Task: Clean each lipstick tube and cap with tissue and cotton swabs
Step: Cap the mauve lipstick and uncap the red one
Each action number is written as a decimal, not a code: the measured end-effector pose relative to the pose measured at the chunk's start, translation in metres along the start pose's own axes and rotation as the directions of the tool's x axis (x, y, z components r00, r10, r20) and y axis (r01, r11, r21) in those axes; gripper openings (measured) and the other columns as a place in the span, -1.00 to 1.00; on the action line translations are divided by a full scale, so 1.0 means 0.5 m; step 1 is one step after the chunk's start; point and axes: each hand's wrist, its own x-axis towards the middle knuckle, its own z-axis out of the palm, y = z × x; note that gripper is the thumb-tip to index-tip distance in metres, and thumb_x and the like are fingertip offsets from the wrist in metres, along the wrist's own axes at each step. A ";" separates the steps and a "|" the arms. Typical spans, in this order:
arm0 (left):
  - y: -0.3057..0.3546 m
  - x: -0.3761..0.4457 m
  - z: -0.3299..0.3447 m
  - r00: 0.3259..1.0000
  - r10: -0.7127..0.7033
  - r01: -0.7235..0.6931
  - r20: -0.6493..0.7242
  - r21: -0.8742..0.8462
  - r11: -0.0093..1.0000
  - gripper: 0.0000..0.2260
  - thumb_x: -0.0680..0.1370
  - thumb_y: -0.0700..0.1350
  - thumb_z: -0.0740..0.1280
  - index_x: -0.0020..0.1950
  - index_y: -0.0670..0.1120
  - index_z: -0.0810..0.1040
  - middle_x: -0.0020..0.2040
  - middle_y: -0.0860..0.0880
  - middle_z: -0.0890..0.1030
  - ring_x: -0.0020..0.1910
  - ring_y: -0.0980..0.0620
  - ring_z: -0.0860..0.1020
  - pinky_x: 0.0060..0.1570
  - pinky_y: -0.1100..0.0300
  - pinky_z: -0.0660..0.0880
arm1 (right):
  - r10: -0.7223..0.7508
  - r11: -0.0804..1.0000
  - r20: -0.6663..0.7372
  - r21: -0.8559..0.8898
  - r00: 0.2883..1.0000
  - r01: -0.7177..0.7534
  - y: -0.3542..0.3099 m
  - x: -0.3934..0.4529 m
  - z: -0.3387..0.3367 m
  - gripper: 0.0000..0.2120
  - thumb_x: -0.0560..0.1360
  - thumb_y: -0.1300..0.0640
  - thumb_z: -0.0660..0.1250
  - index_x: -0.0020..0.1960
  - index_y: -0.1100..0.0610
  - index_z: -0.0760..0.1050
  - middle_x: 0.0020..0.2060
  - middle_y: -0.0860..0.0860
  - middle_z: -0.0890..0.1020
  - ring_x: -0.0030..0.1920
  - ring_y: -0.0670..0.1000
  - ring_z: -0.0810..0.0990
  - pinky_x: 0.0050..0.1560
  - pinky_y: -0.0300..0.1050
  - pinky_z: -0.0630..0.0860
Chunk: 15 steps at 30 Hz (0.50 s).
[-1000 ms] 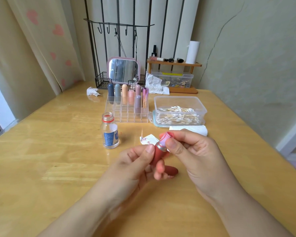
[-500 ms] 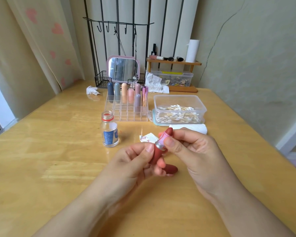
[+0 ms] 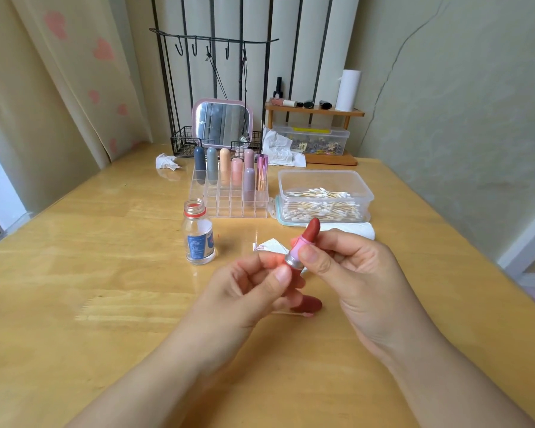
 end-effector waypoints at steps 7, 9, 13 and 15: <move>0.004 -0.001 -0.004 1.000 0.002 -0.002 0.010 -0.004 1.000 -0.69 0.39 -0.01 0.46 -0.10 -0.26 0.63 -0.27 -0.15 0.59 -0.28 0.03 0.57 -0.18 0.25 0.53 | -0.012 1.000 0.011 -0.028 1.000 0.012 -0.003 -0.001 -0.005 -0.92 0.32 0.12 0.41 -0.27 0.12 0.65 -0.36 0.00 0.66 -0.33 -0.05 0.58 -0.24 -0.30 0.52; 0.003 -0.001 -0.007 0.998 0.048 -0.047 -0.027 0.042 0.998 -0.71 0.23 0.00 0.57 -0.14 -0.11 0.68 -0.23 -0.12 0.61 -0.25 0.02 0.57 -0.16 0.25 0.53 | -0.024 0.998 0.004 -0.061 1.000 0.024 0.002 0.002 -0.008 -0.92 0.35 0.08 0.45 -0.24 0.09 0.67 -0.33 -0.01 0.67 -0.26 -0.06 0.59 -0.18 -0.28 0.53; 0.012 -0.004 0.015 0.987 0.107 -0.093 -0.122 0.118 0.989 -0.82 0.30 -0.30 0.53 -0.26 -0.18 0.54 -0.32 -0.14 0.52 -0.36 0.08 0.59 -0.33 0.34 0.52 | 0.010 0.990 -0.025 -0.138 1.000 -0.014 0.016 0.003 -0.006 -0.90 0.34 0.02 0.44 -0.20 0.02 0.68 -0.25 0.19 0.65 -0.19 0.02 0.57 -0.18 -0.15 0.53; 0.015 -0.006 0.022 0.981 0.138 -0.118 -0.136 0.147 0.982 -0.85 0.27 -0.33 0.41 -0.26 -0.25 0.46 -0.36 -0.11 0.54 -0.42 0.13 0.59 -0.41 0.36 0.49 | 0.035 0.987 -0.030 -0.154 0.999 -0.039 0.017 0.002 -0.004 -0.88 0.34 -0.02 0.50 -0.19 0.01 0.68 -0.20 0.22 0.65 -0.19 0.01 0.58 -0.22 -0.15 0.53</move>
